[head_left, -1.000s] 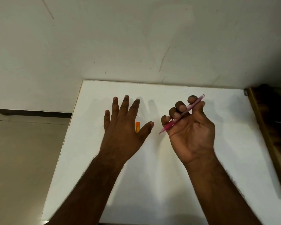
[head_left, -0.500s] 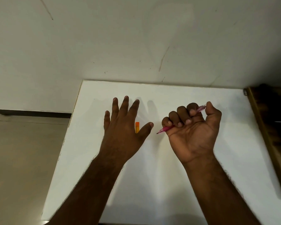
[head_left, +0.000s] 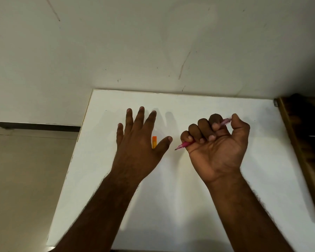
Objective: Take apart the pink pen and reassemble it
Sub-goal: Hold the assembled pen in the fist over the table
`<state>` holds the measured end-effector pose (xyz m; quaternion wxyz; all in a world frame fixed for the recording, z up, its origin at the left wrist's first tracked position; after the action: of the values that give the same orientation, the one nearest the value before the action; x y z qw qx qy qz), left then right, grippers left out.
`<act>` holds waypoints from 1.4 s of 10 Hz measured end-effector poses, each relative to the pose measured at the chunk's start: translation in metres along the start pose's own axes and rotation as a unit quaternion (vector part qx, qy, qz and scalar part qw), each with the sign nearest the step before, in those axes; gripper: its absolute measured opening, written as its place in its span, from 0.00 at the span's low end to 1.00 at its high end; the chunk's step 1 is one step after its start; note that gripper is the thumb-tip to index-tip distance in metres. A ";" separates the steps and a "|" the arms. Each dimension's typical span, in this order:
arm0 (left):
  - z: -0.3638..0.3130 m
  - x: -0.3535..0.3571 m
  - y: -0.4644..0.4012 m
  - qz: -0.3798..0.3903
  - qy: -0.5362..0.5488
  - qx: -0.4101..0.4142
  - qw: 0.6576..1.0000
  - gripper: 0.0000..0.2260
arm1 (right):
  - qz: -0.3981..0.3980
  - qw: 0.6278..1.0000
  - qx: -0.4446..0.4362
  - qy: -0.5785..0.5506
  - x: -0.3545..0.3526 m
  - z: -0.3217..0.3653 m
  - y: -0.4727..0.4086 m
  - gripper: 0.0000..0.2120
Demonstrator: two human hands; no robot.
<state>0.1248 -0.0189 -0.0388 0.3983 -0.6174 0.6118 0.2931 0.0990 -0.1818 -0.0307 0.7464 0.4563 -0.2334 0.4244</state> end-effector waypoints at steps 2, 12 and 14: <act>-0.001 -0.001 0.000 -0.001 -0.003 0.001 1.000 0.37 | 0.004 1.000 0.005 0.011 0.000 -0.002 0.001 0.21; 0.000 0.001 0.000 0.000 -0.005 0.001 1.000 0.37 | 0.010 1.000 0.005 0.023 0.001 -0.002 0.001 0.20; 0.000 0.002 0.000 0.000 -0.004 0.001 1.000 0.37 | 0.004 1.000 0.003 0.026 -0.001 -0.002 0.000 0.21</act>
<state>0.1251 -0.0203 -0.0407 0.4014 -0.6156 0.6107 0.2948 0.0981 -0.1801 -0.0327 0.7492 0.4464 -0.2144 0.4399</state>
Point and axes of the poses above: each hand's wrist, its own y-axis away from the middle knuckle, its own x-axis out of the palm, z = x × y, the point moved 9 cm from there along -y, towards the middle knuckle, and after that the axes turned 14 degrees about -z, right-handed, at the moved point
